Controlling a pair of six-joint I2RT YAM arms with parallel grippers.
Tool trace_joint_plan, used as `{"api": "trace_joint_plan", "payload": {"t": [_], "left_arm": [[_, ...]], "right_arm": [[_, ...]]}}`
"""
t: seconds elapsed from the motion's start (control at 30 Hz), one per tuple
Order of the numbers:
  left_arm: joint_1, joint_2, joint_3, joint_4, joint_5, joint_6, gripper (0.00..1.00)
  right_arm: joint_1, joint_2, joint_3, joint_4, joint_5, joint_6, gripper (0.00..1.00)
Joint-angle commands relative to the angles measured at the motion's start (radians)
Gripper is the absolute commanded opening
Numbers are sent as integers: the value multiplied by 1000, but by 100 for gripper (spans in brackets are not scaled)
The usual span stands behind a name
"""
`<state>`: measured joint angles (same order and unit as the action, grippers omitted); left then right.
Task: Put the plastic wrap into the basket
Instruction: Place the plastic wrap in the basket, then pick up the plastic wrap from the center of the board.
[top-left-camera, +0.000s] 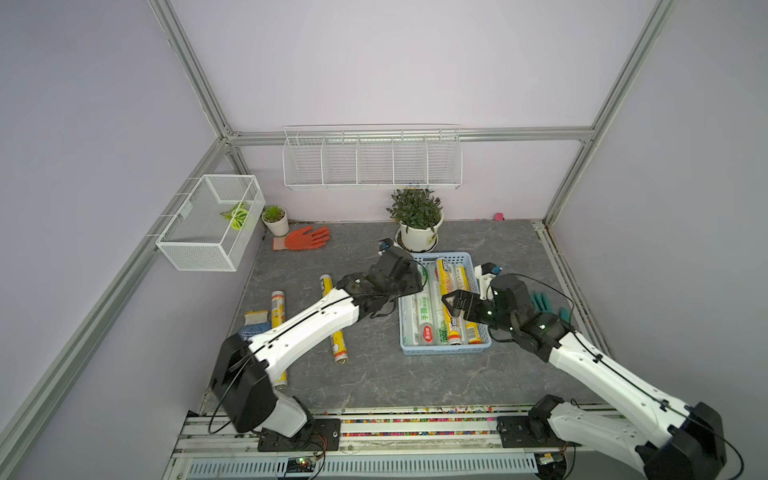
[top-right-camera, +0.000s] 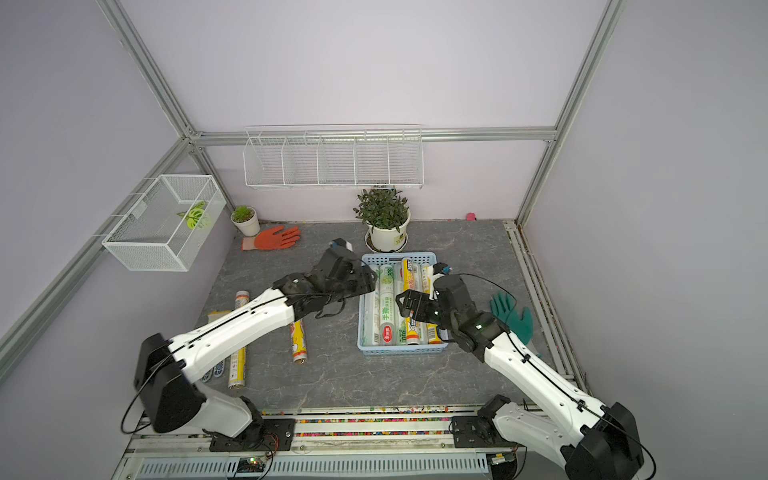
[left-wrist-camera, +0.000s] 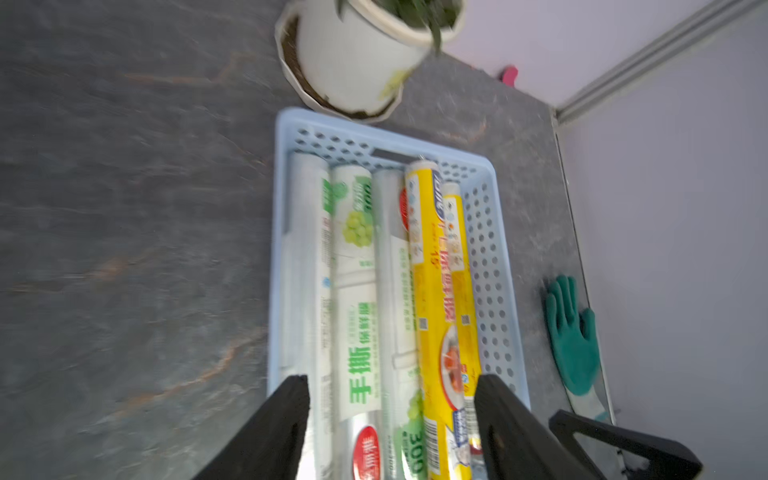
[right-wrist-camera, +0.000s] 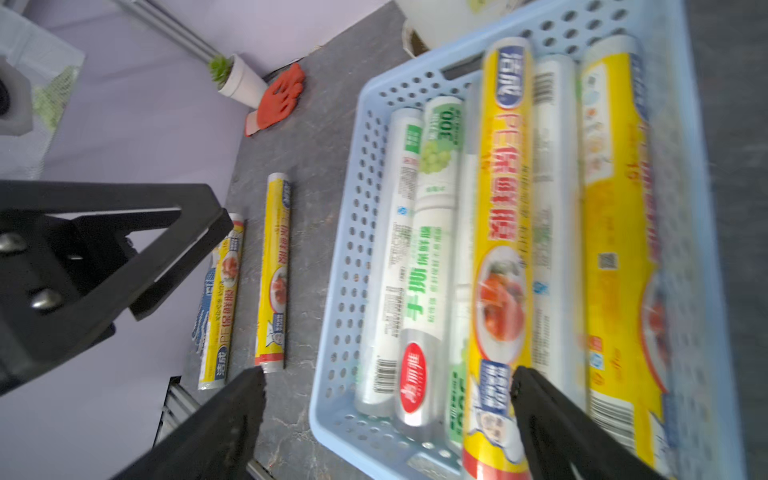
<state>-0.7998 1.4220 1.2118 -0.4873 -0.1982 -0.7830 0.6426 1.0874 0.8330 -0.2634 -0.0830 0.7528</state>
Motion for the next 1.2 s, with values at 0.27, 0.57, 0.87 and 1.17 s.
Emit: {"api": "trace_joint_plan", "payload": {"t": [0.27, 0.57, 0.87, 1.17], "left_arm": [[356, -295, -412, 42, -50, 84, 68], [553, -281, -540, 84, 76, 126, 100], [578, -56, -452, 43, 152, 187, 99], [588, 123, -313, -60, 149, 211, 74]], "right_arm": [[275, 443, 374, -45, 111, -183, 98], [358, 711, 623, -191, 118, -214, 97], [360, 808, 682, -191, 70, -183, 98], [360, 842, 683, -173, 33, -156, 97]]}}
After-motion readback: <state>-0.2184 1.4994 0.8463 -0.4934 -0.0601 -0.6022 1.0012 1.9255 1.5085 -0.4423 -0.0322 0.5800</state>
